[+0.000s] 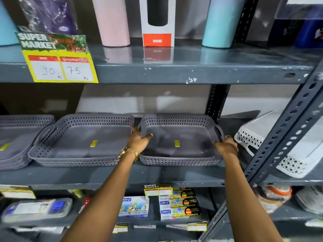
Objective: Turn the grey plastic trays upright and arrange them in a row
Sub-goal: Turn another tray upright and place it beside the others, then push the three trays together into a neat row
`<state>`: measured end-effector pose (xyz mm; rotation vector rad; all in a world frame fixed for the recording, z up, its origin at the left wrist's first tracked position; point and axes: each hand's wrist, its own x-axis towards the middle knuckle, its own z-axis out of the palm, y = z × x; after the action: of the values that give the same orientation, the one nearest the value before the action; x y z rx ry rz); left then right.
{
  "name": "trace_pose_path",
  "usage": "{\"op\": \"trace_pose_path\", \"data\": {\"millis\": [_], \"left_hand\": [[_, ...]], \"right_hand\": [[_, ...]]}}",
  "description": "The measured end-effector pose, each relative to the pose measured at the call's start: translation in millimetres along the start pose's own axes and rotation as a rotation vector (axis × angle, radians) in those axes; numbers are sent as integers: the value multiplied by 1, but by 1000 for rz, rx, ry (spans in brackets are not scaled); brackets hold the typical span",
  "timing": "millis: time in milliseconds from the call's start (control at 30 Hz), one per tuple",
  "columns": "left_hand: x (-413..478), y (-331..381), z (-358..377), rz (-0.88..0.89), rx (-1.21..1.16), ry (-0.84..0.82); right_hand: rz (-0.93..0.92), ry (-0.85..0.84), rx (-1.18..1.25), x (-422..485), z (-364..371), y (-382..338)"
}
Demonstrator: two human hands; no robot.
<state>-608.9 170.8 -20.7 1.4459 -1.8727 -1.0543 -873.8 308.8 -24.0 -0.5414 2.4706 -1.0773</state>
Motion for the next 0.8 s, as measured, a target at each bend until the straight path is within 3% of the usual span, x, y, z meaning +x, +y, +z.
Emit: {"op": "trace_pose_path", "data": {"millis": [167,267,400,533,667,800], "left_hand": [[-13,2,-15,151,257,-6],[-15,3,-41,252,479,100],[-11,-13,-87,335,562,247],[0,-60,-159,350,746,358],[16,-131,-240,160,939,400],[29,-183,-293,-183,696,287]], "right_hand": [[-37,86,-295,-20,12,-14],[-280,143,-376,-49,39,-48],[-484,-143,-255,-112,99,-105],[-398,-332,-265,-154,156,-136],[-247,-358,-290,-167,191,-143],[-200,-223,-316,-180,220,-139]]}}
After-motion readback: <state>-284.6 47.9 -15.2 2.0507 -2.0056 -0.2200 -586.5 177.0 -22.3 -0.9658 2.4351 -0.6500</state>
